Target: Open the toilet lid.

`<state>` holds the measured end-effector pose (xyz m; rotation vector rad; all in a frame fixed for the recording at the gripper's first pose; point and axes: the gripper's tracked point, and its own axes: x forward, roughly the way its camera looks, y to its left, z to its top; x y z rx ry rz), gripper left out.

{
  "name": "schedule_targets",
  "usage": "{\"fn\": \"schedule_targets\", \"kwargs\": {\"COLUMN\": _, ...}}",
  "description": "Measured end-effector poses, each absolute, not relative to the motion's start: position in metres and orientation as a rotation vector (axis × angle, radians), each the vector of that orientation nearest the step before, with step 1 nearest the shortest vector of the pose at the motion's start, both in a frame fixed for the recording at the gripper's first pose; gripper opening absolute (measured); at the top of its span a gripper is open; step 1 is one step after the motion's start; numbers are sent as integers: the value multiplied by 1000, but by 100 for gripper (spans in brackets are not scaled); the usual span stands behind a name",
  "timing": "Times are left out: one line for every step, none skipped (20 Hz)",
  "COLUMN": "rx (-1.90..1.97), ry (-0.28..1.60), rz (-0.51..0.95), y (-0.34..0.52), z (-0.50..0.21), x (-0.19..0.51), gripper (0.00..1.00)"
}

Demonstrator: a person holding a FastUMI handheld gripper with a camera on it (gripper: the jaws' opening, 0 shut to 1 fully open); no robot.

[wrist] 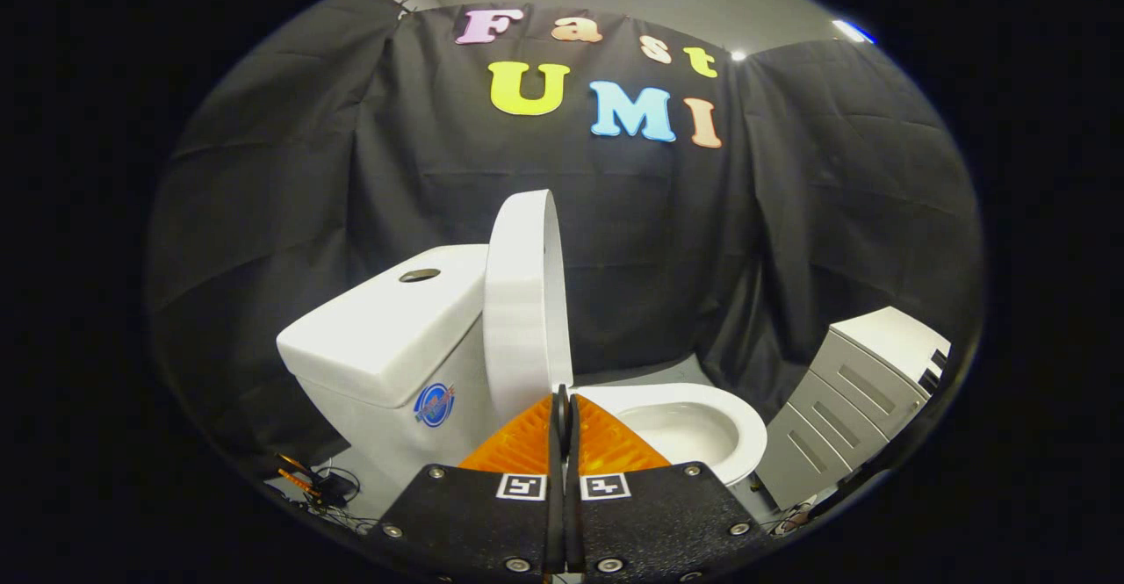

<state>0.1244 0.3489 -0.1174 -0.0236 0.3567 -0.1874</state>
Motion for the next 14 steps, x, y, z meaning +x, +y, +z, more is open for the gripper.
{"fn": "schedule_targets", "kwargs": {"rx": -21, "ry": 361, "rz": -176, "y": 355, "z": -120, "x": 123, "gripper": 0}}
{"fn": "schedule_targets", "kwargs": {"rx": -11, "ry": 360, "rz": -166, "y": 360, "z": -121, "x": 124, "gripper": 0}}
{"fn": "schedule_targets", "kwargs": {"rx": -3, "ry": 362, "rz": -153, "y": 366, "z": -121, "x": 125, "gripper": 0}}
{"fn": "schedule_targets", "kwargs": {"rx": -4, "ry": 361, "rz": -146, "y": 370, "z": -120, "x": 127, "gripper": 0}}
{"fn": "schedule_targets", "kwargs": {"rx": -15, "ry": 362, "rz": -143, "y": 371, "z": -121, "x": 125, "gripper": 0}}
{"fn": "schedule_targets", "kwargs": {"rx": -31, "ry": 360, "rz": -141, "y": 373, "z": -120, "x": 126, "gripper": 0}}
{"fn": "schedule_targets", "kwargs": {"rx": -42, "ry": 360, "rz": -135, "y": 376, "z": -121, "x": 126, "gripper": 0}}
{"fn": "schedule_targets", "kwargs": {"rx": -47, "ry": 358, "rz": -126, "y": 379, "z": -121, "x": 127, "gripper": 0}}
{"fn": "schedule_targets", "kwargs": {"rx": -50, "ry": 358, "rz": -124, "y": 381, "z": -122, "x": 127, "gripper": 0}}
{"fn": "schedule_targets", "kwargs": {"rx": -63, "ry": 356, "rz": -123, "y": 380, "z": -122, "x": 127, "gripper": 0}}
{"fn": "schedule_targets", "kwargs": {"rx": -70, "ry": 356, "rz": -125, "y": 380, "z": -123, "x": 126, "gripper": 0}}
{"fn": "schedule_targets", "kwargs": {"rx": -72, "ry": 358, "rz": -125, "y": 380, "z": -124, "x": 127, "gripper": 0}}
{"fn": "schedule_targets", "kwargs": {"rx": -72, "ry": 356, "rz": -123, "y": 380, "z": -123, "x": 127, "gripper": 0}}
{"fn": "schedule_targets", "kwargs": {"rx": -69, "ry": 358, "rz": -121, "y": 381, "z": -122, "x": 127, "gripper": 0}}
